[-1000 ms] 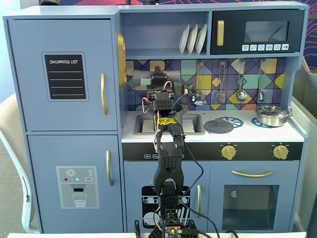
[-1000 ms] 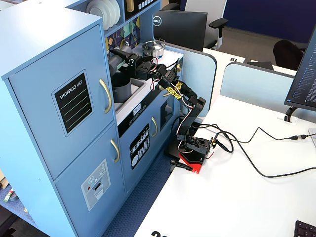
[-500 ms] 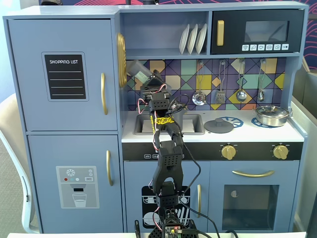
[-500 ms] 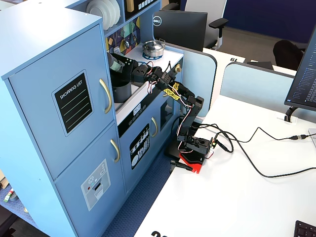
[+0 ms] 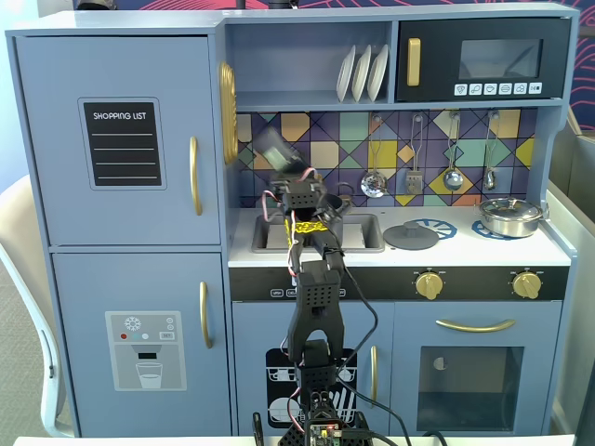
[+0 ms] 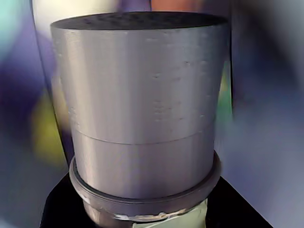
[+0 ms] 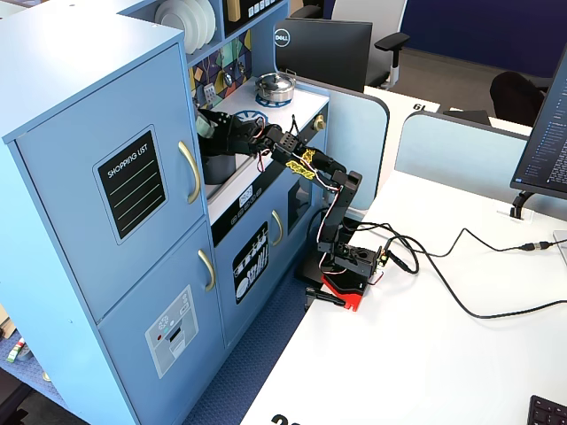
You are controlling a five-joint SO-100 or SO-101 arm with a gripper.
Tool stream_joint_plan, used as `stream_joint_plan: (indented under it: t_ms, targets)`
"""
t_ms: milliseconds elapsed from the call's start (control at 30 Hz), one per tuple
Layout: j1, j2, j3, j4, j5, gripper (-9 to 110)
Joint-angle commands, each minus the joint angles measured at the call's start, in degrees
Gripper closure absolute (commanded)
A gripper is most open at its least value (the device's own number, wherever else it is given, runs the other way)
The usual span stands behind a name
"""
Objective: Put salt in the gray recipient
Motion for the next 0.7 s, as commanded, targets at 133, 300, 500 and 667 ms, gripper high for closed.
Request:
stream_joint_plan:
  t_ms: [133,300,500,667]
  targets:
    - [1.32,4.66,0.44,-0.62,0.44,101]
    - [-2.90,1.23,-8.00,-1.76,-0.88,101]
    - [-4.39,-2.99,-16.79,-1.76,-2.11,101]
    - [-2.29,-0.53,-11.60,-1.41,-2.55,101]
